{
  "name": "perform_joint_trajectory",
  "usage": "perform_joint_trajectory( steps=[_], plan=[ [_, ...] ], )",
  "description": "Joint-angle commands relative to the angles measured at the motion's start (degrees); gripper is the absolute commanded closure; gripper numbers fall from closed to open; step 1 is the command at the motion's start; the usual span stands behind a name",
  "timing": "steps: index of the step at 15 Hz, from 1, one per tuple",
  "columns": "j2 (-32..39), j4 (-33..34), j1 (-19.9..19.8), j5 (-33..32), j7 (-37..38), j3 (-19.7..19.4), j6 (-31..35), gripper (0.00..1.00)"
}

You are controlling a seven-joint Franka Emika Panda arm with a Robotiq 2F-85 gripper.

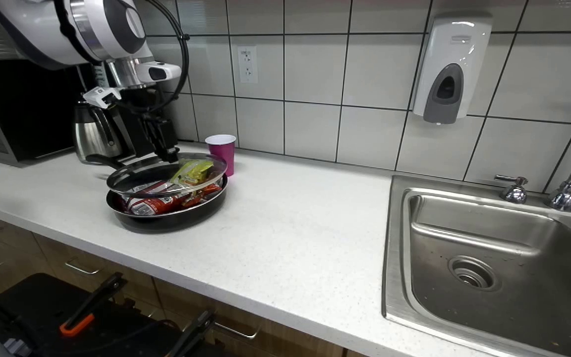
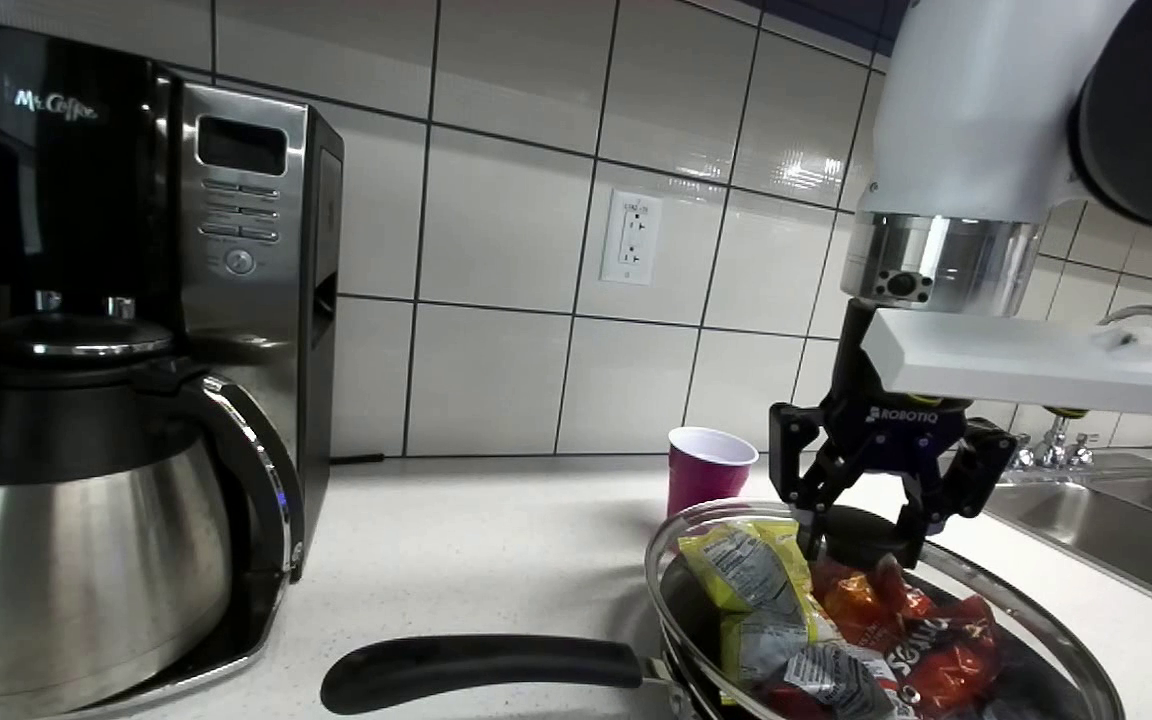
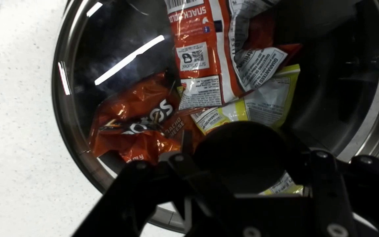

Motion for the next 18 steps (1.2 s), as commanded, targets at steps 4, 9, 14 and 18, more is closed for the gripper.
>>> perform_joint_trajectory(
  steps=[4, 9, 14, 18],
  plan=[
    [1.0, 2.1, 1.4, 0.2, 1.7, -0.6, -2.8, 0.61],
    [0.9, 1.8, 1.4, 0.2, 1.9, -0.7, -2.9, 0.61],
    [0.5, 0.8, 1.3, 0.7, 1.8, -0.7, -2.5, 0.61],
    [0.2, -0.5, 1.2, 0.8, 2.0, -0.8, -1.0, 0.61]
  ],
)
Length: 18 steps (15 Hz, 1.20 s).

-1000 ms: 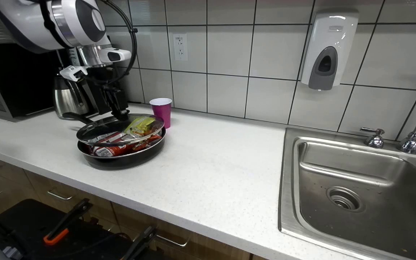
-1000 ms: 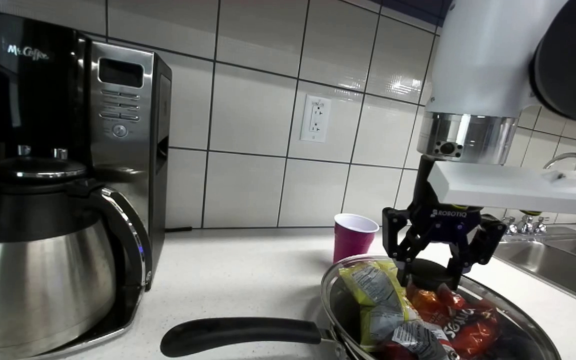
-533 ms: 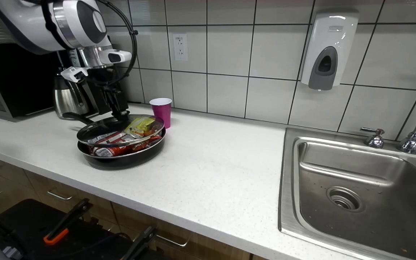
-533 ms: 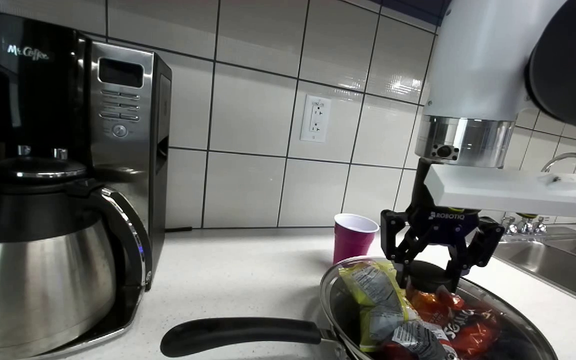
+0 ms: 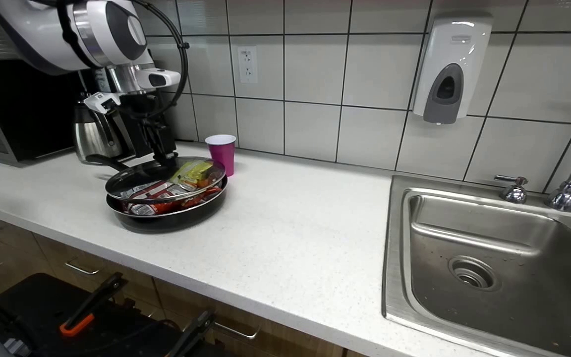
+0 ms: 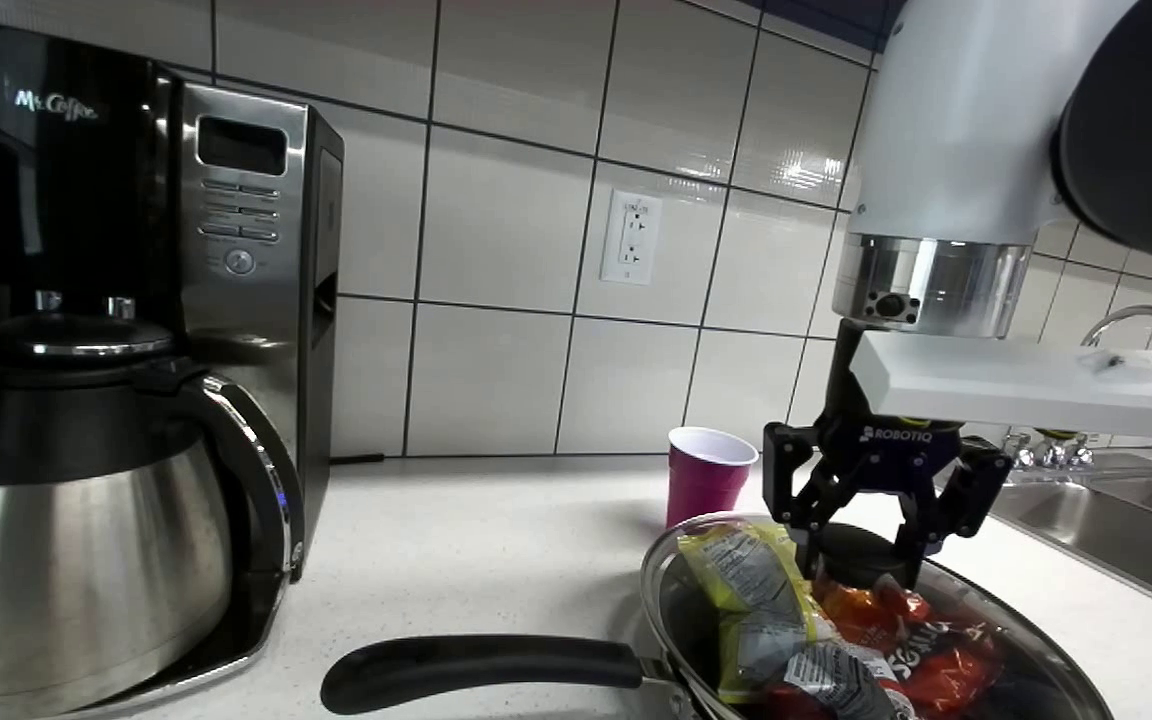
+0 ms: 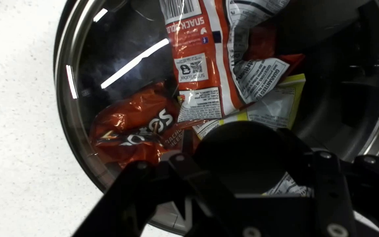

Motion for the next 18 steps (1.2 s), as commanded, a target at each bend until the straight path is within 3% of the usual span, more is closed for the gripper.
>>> perform_joint_trajectory(
  steps=[1, 12, 18],
  plan=[
    [-1.4, -1.1, 0.6, 0.6, 1.1, -0.6, -0.9, 0.61],
    [-2.6, -2.4, 0.4, 1.9, 0.2, -0.9, -1.9, 0.61],
    [-3.2, -2.3, 0.3, 5.8, -2.1, -0.7, -3.9, 0.61]
  ],
)
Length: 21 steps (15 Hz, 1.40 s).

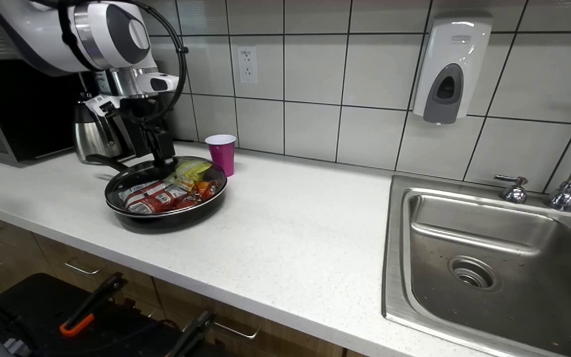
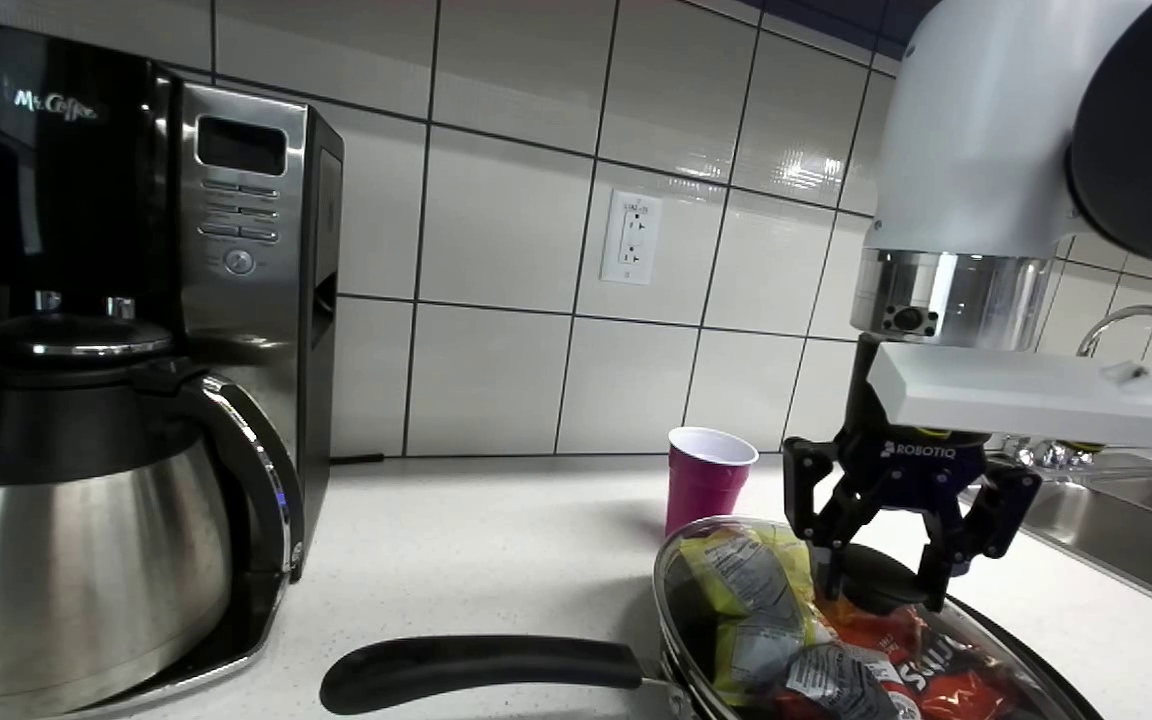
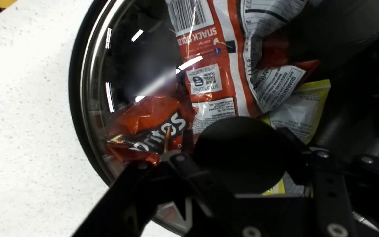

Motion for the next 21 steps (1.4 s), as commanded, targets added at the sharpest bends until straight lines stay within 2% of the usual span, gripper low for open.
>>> perform_joint_trajectory(
  steps=[1, 10, 19, 20, 21],
  plan=[
    [-2.7, -0.9, 0.2, 2.8, -1.5, 0.0, -3.5, 0.61],
    [-2.4, -0.5, -0.1, 1.8, -0.3, -0.6, -5.3, 0.61],
    [-1.6, 0.9, -0.2, 3.9, -1.9, -0.6, -9.0, 0.61],
    [-1.5, 1.0, -0.2, 4.0, -1.8, -0.6, -9.3, 0.11],
    [-1.5, 1.0, -0.2, 3.9, -1.6, -0.6, -9.4, 0.10]
  ],
)
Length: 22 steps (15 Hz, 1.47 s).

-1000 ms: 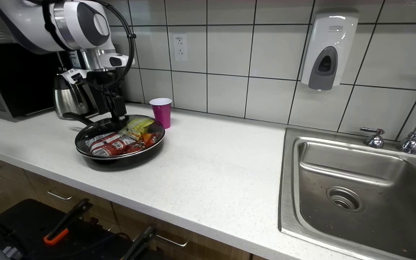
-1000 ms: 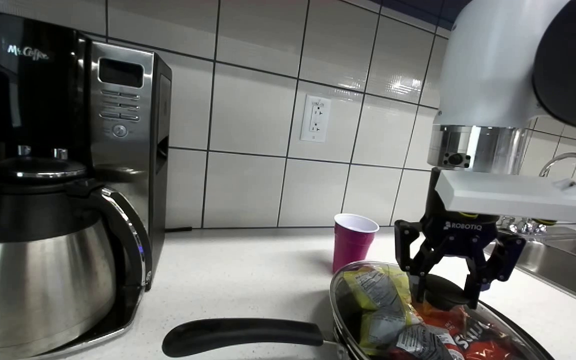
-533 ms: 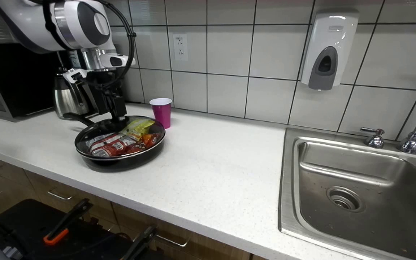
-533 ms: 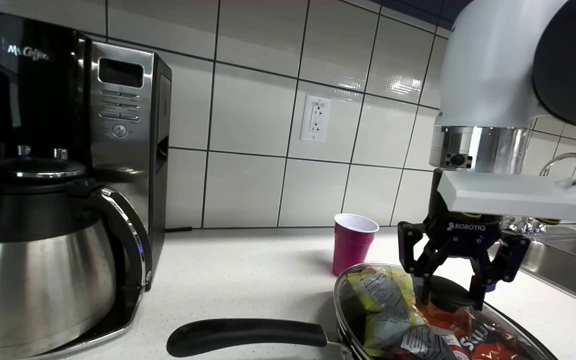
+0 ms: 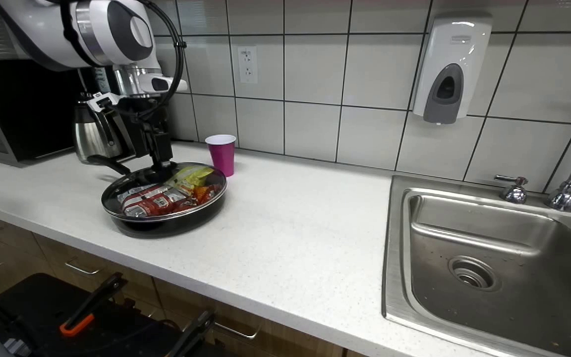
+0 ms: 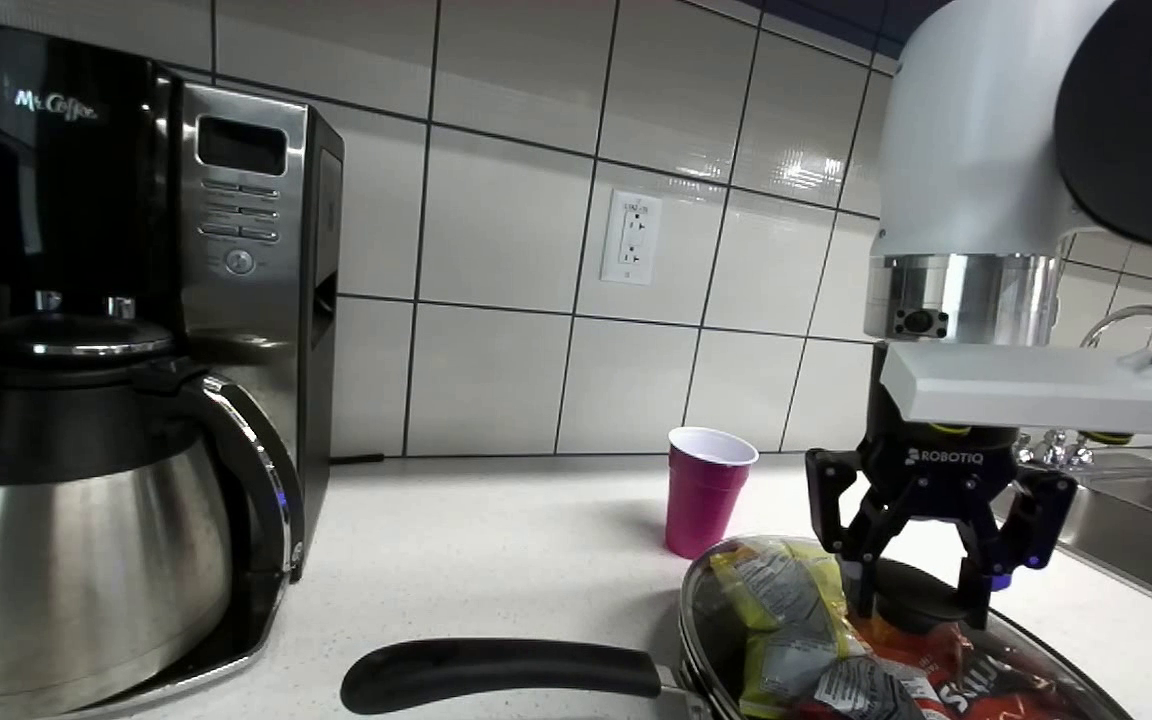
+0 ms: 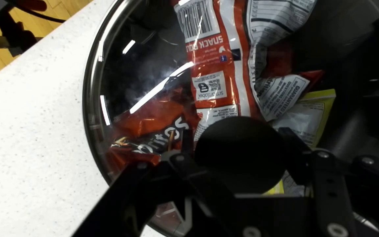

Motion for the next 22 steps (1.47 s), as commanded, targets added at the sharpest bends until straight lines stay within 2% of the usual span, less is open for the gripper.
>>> perform_joint_trajectory(
  steps=[1, 2, 8, 22],
  plan=[
    [-1.2, 0.4, -0.2, 1.3, -1.3, -0.1, -3.9, 0.03],
    [-1.2, 0.4, -0.2, 1.3, -1.3, -0.1, -4.3, 0.00],
    [-2.3, 0.4, 0.0, 1.1, -1.1, 0.0, -4.7, 0.00],
    [-11.6, -0.2, -0.7, 0.1, -0.9, 1.3, -5.1, 0.00]
  ],
)
